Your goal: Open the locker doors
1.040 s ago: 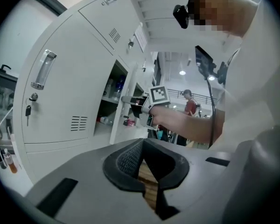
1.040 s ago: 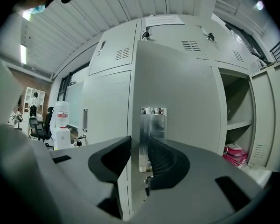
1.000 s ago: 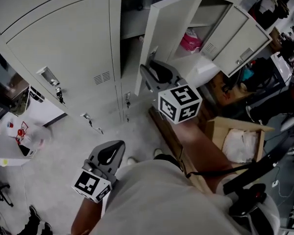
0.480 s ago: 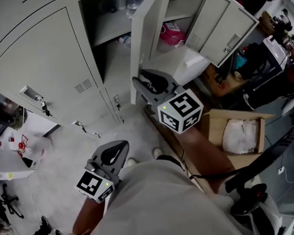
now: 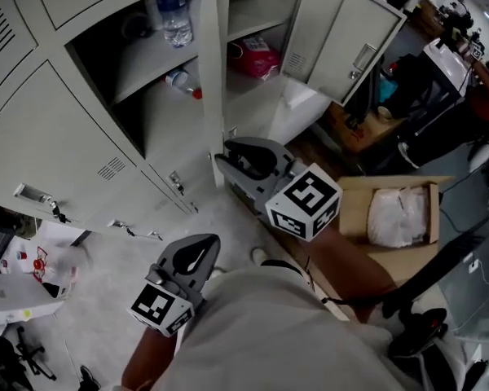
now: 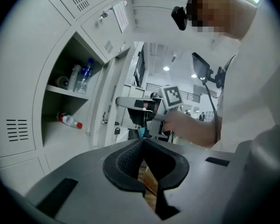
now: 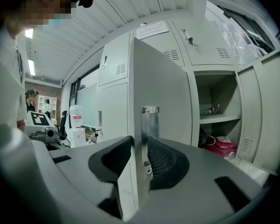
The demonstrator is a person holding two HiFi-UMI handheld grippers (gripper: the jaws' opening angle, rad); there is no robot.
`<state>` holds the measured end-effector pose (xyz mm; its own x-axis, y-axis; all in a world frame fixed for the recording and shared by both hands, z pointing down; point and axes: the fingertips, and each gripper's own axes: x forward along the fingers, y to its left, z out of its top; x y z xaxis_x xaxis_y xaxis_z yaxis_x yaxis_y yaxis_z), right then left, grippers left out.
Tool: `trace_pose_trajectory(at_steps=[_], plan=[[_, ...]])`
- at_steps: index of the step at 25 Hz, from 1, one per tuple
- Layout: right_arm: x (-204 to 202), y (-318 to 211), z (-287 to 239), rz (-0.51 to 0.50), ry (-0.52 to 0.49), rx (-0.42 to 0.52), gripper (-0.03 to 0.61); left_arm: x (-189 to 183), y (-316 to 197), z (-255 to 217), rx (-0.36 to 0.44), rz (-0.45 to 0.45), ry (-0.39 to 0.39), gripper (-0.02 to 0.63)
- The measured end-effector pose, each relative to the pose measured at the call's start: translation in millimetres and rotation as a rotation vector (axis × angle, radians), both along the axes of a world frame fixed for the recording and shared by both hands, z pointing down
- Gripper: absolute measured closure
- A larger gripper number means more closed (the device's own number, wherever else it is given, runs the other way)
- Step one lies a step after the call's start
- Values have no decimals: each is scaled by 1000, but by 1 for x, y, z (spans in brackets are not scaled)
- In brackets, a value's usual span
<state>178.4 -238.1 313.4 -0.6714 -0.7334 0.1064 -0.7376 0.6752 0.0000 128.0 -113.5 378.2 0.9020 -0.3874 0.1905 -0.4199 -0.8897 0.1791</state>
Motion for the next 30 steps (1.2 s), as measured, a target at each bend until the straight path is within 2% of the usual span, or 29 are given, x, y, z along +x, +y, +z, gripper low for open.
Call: trace_pose_trajectory(at_steps=[8, 14, 23, 30], plan=[[53, 10, 0, -26, -33, -39, 505, 59, -8, -2, -6, 70, -11, 604], [89, 9, 1, -39, -72, -65, 515, 91, -11, -1, -4, 91, -18, 604], [141, -3, 3, -42, -121, -93, 518, 117, -21, -2, -19, 24, -14, 604], [177, -18, 4, -81, -137, -101, 521, 137, -27, 8, -22, -30, -19, 604]])
